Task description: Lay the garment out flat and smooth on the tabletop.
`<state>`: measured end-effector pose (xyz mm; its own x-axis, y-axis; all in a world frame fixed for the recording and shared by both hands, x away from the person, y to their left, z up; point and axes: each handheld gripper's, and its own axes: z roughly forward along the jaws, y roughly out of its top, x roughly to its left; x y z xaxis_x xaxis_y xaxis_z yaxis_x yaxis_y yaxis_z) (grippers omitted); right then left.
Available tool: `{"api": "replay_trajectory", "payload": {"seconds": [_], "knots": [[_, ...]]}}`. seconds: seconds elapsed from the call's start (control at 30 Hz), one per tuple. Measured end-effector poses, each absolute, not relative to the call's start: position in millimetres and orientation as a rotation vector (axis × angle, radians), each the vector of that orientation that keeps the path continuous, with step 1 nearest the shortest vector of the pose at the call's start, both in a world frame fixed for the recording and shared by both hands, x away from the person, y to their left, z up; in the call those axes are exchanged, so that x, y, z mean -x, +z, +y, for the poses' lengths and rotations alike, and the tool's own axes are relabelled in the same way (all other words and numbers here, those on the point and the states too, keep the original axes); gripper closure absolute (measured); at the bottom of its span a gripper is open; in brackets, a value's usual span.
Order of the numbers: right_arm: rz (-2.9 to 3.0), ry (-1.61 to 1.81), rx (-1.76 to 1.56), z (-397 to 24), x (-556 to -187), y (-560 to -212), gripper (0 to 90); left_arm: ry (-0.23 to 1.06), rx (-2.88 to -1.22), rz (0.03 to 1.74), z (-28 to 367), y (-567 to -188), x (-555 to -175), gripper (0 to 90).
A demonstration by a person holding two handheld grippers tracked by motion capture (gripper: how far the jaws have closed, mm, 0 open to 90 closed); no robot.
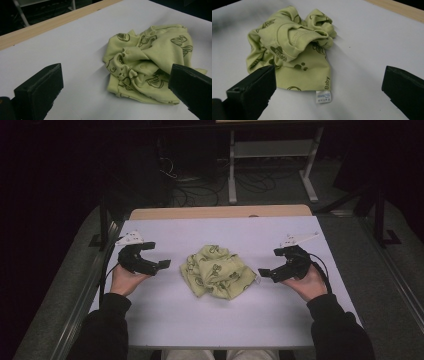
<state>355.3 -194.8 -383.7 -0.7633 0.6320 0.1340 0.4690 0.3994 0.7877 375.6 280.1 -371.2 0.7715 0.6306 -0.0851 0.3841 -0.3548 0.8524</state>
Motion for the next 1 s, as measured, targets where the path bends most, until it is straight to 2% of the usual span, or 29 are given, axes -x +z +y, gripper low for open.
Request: {"api": "replay_trajectory", "payload": {"seconds": [0.57, 1.0], "knots": [[2.561, 1.235, -0.968, -180, -363, -403, 0.0, 0.260, -1.996, 0.791, 260, -392, -402, 0.0], [2.623, 1.217, -0.957, -170, -369, -416, 0.0, 0.164, -2.012, 0.740, 216, -398, -424, 0.0]]}}
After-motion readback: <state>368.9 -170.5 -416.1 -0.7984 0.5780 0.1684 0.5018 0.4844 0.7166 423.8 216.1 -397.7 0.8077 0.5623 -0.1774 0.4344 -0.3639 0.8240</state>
